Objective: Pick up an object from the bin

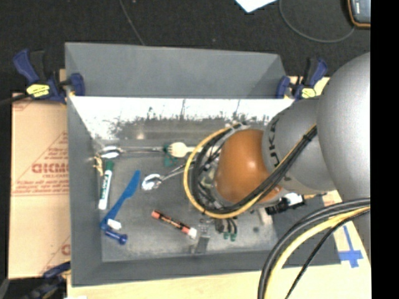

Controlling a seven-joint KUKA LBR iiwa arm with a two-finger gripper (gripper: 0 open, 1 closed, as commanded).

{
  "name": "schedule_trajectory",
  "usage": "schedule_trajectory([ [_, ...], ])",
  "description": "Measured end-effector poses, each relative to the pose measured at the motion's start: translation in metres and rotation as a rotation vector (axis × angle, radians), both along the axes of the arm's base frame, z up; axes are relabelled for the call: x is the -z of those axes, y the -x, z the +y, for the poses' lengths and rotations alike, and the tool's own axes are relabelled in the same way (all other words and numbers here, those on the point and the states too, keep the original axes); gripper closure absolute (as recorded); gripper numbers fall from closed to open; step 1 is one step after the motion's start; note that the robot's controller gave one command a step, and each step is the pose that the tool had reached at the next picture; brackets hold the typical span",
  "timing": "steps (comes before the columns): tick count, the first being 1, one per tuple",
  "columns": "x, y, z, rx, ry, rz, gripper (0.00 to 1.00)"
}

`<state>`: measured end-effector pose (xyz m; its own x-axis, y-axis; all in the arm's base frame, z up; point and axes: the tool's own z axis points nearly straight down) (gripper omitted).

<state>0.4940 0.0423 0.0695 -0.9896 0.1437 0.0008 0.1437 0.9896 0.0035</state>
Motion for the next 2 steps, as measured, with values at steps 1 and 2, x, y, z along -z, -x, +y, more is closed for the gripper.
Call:
schedule_trajectory([
  [1,-0.0006,0.004,0.0025,0.129,-0.002,-0.01,0.0],
  [2,-0.0012,-0.0014,-0.001,0.012,0.001,-0.006,0.0],
])
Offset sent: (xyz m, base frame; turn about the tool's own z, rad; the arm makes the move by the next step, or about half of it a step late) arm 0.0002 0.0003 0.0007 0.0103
